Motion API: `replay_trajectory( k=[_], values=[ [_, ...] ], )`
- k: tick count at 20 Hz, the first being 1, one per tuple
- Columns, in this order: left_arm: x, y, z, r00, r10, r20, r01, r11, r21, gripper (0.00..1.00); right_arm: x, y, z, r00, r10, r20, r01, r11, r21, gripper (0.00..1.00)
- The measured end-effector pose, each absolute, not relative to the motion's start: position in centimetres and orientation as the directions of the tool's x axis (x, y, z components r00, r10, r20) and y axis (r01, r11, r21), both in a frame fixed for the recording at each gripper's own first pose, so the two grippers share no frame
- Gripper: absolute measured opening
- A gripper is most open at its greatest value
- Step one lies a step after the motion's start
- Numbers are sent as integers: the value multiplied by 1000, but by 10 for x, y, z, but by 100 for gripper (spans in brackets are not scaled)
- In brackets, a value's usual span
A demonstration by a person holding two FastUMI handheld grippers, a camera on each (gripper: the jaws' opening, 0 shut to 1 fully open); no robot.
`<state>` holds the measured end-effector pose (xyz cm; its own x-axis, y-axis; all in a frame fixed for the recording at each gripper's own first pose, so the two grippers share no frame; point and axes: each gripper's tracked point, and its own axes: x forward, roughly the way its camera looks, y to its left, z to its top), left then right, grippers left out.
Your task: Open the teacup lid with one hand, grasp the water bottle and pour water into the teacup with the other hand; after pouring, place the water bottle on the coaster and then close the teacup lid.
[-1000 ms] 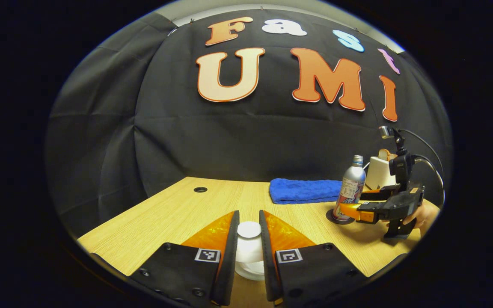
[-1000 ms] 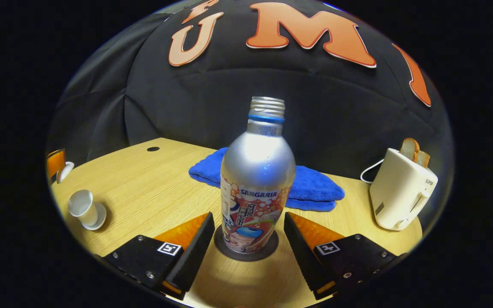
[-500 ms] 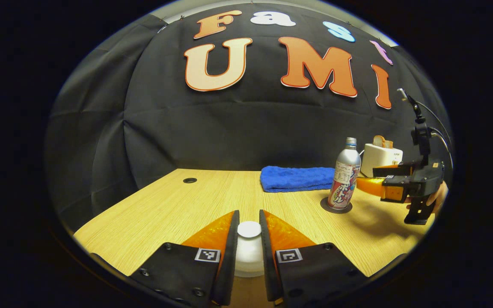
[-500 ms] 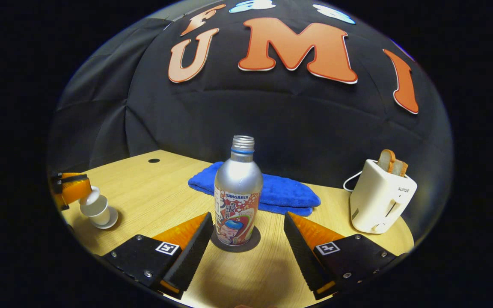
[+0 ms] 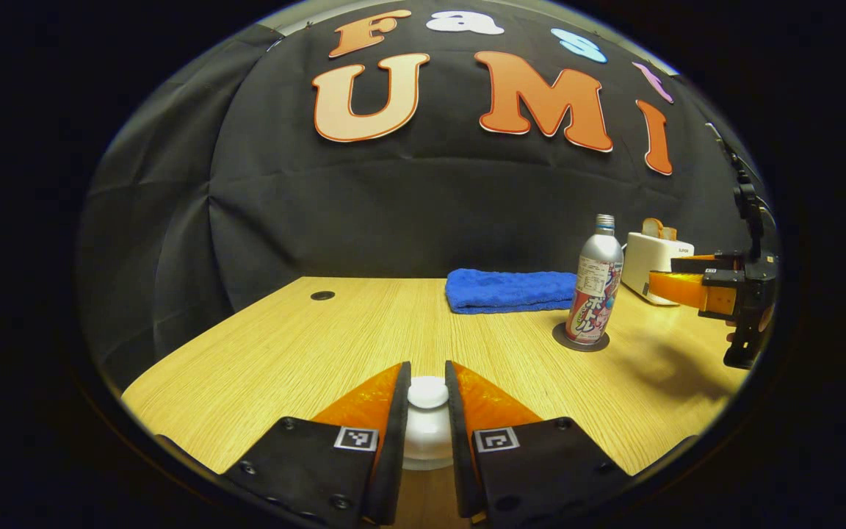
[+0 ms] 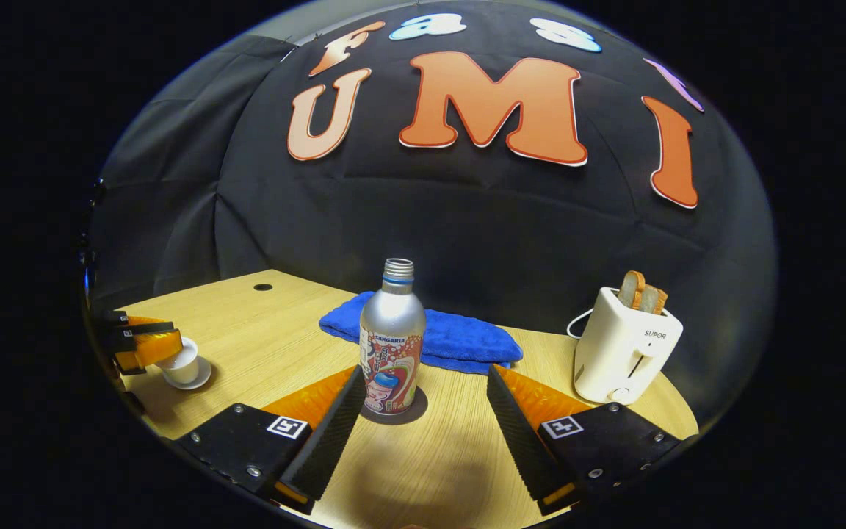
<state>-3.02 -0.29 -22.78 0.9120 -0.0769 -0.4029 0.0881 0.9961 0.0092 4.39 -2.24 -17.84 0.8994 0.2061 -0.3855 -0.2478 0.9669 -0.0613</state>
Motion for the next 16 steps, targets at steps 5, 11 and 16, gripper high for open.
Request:
replay_trajectory(
  k=[5, 11, 16],
  values=[
    [-31, -1, -213, 932, -61, -358, 71, 997, 15, 40, 36, -33, -156, 921, 190, -340, -227, 971, -71, 100],
    [-22, -18, -148, 974, -66, -216, 74, 997, 31, 66, 24, -52, -114, 956, 153, -252, -179, 980, -83, 100],
    [-17, -56, -62, 990, -115, -86, 116, 993, 4, 86, 12, -69, -70, 982, 106, -157, -122, 988, -98, 99]
  ],
)
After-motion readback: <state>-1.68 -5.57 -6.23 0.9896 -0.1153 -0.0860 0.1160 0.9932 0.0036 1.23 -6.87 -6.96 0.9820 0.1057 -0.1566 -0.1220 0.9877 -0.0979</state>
